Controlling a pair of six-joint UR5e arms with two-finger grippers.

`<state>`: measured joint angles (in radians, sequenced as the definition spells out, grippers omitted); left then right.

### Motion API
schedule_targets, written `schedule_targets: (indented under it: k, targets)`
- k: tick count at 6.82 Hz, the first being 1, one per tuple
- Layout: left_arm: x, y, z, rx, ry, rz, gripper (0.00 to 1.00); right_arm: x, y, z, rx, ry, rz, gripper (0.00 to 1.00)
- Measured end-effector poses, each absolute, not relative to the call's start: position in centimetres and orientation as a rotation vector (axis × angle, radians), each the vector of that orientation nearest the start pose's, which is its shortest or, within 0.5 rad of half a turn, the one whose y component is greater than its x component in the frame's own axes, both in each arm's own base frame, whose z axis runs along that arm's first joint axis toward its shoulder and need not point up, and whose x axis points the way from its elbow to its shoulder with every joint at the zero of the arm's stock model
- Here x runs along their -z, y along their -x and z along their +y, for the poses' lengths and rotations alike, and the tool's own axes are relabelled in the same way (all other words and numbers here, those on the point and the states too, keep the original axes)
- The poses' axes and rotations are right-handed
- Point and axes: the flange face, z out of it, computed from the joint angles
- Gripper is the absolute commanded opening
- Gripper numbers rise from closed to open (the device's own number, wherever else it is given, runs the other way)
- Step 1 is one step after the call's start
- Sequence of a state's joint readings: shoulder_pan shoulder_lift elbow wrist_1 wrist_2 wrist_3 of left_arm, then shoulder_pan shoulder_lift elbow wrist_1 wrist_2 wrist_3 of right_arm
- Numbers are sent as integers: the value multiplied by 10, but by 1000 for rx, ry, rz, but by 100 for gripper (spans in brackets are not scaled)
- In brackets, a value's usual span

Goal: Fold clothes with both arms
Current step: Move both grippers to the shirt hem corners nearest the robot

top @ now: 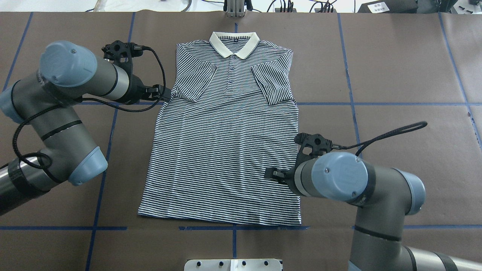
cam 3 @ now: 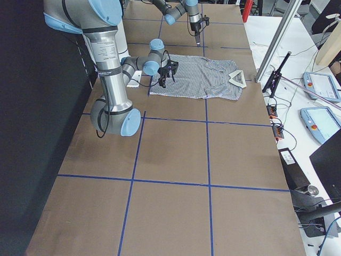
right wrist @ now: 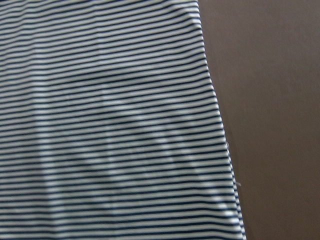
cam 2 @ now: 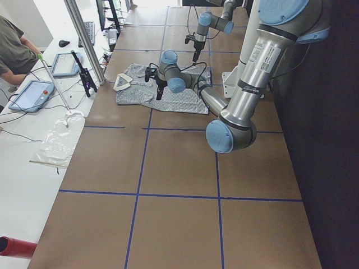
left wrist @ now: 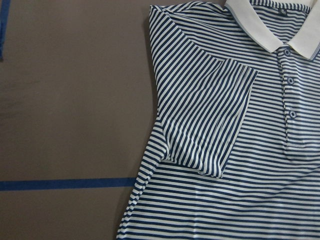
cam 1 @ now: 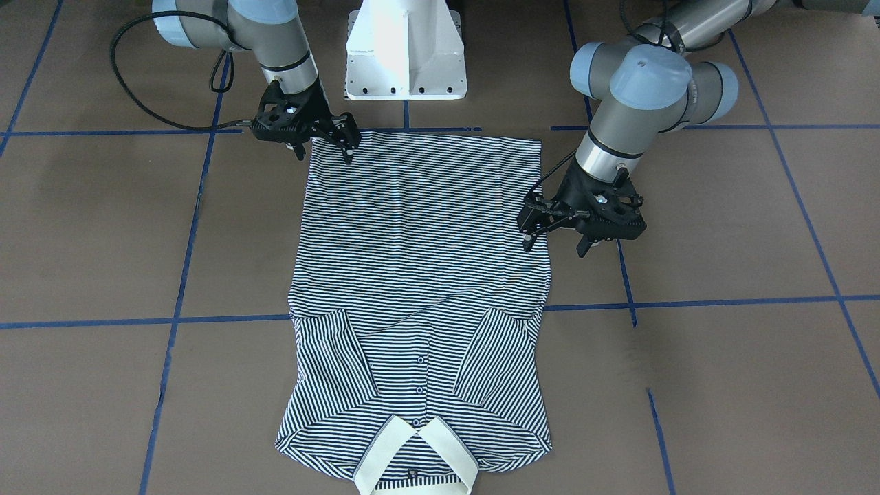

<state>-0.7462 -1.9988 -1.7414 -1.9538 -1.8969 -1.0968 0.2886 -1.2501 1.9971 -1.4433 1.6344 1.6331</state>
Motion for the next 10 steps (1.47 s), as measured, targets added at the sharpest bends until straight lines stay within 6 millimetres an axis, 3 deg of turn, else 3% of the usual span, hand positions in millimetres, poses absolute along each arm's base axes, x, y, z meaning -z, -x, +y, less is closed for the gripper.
schedule_targets:
  k: [1, 3, 5, 7, 10]
  targets:
    - [-300, -393, -502, 83, -316, 965, 100, -299, 510, -260, -294, -33, -857, 100]
    - [-300, -391, -501, 80, -318, 965, 100, -314, 518, -245, -276, -19, -827, 96]
    - [-299, -391, -501, 80, -320, 966, 100, -320, 523, -240, -268, -9, -808, 92]
    - [-299, -391, -501, 80, -319, 967, 100, -323, 526, -237, -261, -3, -801, 78]
    - [-297, -392, -501, 79, -320, 969, 100, -330, 528, -233, -252, 13, -784, 77]
